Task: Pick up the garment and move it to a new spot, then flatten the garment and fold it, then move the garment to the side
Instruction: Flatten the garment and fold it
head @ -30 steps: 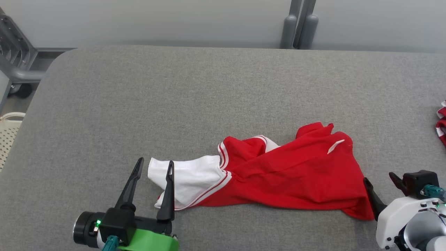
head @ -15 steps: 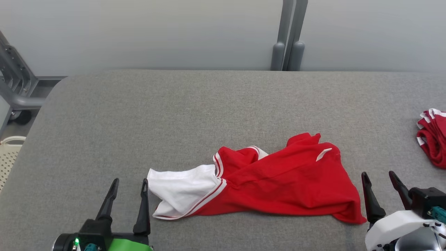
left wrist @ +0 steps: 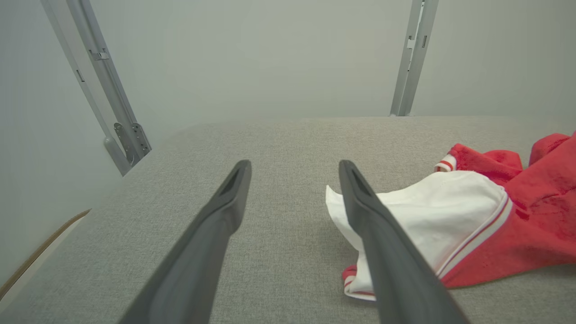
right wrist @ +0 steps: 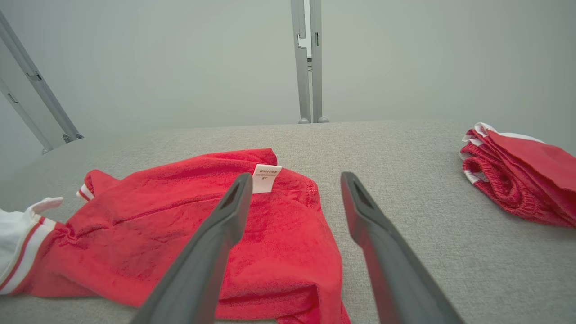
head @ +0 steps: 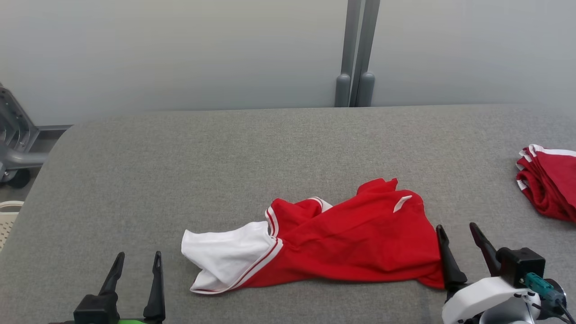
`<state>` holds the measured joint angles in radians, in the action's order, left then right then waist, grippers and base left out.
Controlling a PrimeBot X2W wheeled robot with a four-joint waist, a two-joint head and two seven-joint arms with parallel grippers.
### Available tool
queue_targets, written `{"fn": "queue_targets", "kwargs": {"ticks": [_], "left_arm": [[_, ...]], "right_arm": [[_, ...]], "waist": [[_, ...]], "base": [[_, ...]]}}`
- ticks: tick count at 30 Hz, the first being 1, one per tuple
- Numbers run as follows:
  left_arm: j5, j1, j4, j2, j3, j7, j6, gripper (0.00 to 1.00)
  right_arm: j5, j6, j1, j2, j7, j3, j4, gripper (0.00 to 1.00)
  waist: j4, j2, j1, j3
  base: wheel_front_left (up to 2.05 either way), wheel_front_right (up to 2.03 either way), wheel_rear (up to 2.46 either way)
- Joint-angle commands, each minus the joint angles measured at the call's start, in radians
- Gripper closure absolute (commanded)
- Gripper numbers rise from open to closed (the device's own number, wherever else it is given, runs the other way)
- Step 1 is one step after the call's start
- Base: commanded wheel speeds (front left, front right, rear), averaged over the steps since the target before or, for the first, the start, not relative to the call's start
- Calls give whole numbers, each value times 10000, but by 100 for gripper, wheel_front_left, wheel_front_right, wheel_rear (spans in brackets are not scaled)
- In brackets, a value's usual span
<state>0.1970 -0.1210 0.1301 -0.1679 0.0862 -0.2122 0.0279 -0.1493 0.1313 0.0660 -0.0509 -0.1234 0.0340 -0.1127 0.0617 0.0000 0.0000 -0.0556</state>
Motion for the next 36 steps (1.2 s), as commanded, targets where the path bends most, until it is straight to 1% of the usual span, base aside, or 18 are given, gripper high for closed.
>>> {"fn": "queue_targets", "kwargs": {"ticks": [1,7,11,21,24,25,28,29,31,33,36], "left_arm": [[48,-165,42,-79,-12,46,47,0],[63,-210,34,-16,54,9,-88,0],[122,-54,151,-45,87,-58,-37,0],[276,118,336,-101,192,68,16,0],[403,388,244,-44,301,508,124,0],[403,388,244,-44,301,508,124,0],[651,835,195,-96,391,1333,287,0],[714,1032,198,-151,440,1688,353,0],[1120,1451,270,-84,460,2545,447,0],[1326,1925,270,-213,507,3303,532,0],[1560,2528,367,-352,570,4368,586,0]], "right_arm": [[6,-13,-157,-3,39,-85,-103,0],[-179,-13,-314,-8,-99,-223,-355,0],[-317,-13,-325,-3,-142,-158,-456,0],[-114,-13,-365,-4,43,-121,-370,0],[200,-12,-485,-3,875,-158,-321,0],[200,-12,-485,-3,875,-158,-321,0],[370,-12,-834,-23,2134,-83,-21,0],[431,-12,-948,-120,2615,-98,105,0],[529,-13,-1333,-423,3587,-215,401,0],[564,-13,-1855,-834,4466,-443,604,0],[457,-13,-2632,-1416,5448,-744,812,0]], "waist": [[-59,0,0,-24],[-133,0,0,8],[-133,0,0,64],[-43,0,0,175],[35,0,0,263],[35,0,0,263],[98,0,0,410],[116,0,0,505],[110,0,0,736],[42,0,0,967],[11,0,0,1354]], "base": [[0,0,0],[0,0,0],[0,0,0],[0,0,0],[0,0,0],[0,0,0],[0,0,0],[0,0,0],[0,0,0],[0,0,0],[0,0,0]]}}
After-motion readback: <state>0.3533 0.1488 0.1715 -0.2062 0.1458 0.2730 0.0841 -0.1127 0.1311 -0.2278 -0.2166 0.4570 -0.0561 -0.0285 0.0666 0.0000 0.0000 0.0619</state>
